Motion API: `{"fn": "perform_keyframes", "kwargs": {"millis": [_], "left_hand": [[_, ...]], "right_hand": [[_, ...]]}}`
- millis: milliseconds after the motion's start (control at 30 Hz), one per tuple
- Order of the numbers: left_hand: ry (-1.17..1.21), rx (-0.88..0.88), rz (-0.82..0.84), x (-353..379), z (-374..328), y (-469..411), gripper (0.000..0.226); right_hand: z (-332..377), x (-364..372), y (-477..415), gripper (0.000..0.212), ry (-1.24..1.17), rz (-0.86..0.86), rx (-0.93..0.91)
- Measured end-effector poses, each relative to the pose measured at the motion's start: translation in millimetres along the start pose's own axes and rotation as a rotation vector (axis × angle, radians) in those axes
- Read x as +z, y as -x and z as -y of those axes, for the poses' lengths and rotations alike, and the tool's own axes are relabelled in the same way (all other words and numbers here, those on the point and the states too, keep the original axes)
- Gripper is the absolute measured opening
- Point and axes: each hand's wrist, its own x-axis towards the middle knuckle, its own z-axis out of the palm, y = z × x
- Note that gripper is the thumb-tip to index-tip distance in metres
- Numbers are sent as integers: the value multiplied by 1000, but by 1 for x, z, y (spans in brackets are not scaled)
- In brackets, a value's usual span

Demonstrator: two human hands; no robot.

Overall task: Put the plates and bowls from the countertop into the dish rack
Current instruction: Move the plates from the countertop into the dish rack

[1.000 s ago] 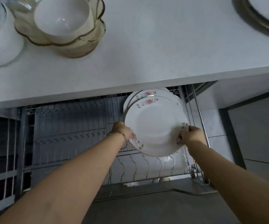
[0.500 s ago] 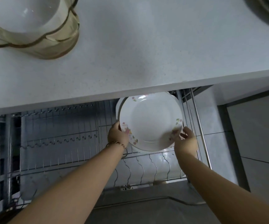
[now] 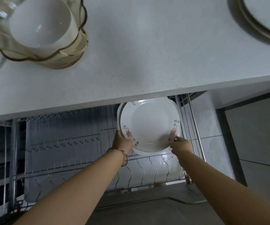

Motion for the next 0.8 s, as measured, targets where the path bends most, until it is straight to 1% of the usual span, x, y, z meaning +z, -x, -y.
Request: {"fn": "perform_keyframes", "kwargs": {"millis": [33, 67, 100, 167, 200, 267, 333, 400, 500, 567, 633, 700, 767, 800], "left_hand": [[-22, -19, 27, -5, -4, 9, 29], [-26, -64, 75, -9, -10, 20, 22], [-16, -122, 151, -12, -19, 35, 18], [-13, -158, 297, -16, -43, 67, 28], [-15, -141, 325, -16, -58, 82, 29], [-54, -66, 351, -14, -93, 110, 21], [-75, 56, 374, -8, -138, 138, 20], [-77, 184, 373, 5, -186, 156, 23], [29, 318, 291, 30, -255, 166, 24], [158, 330, 238, 47, -296, 164, 19], [248, 303, 196, 65, -331, 157, 21], [275, 254, 186, 84, -356, 147, 21], [257, 229, 163, 103, -368, 134, 10], [261, 229, 123, 111, -370, 128, 19]], "right_hand": [[3, -10, 10, 25, -53, 134, 102], [7, -21, 22, 22, -56, 253, 159], [12, -34, 35, 25, 6, 349, 160], [27, -61, 63, 28, 160, 437, 64], [37, -77, 77, 28, 193, 456, -16], [61, -112, 95, 23, 144, 455, -147], [92, -152, 106, 16, 27, 425, -227], [127, -196, 110, 16, -43, 378, -320], [181, -259, 99, 21, -82, 222, -475], [214, -297, 81, 24, -27, 53, -592], [242, -328, 54, 29, 98, -156, -683], [263, -353, 26, 36, 222, -304, -708], [276, -368, -2, 45, 295, -329, -664], [279, -372, -13, 50, 327, -310, -614]]}}
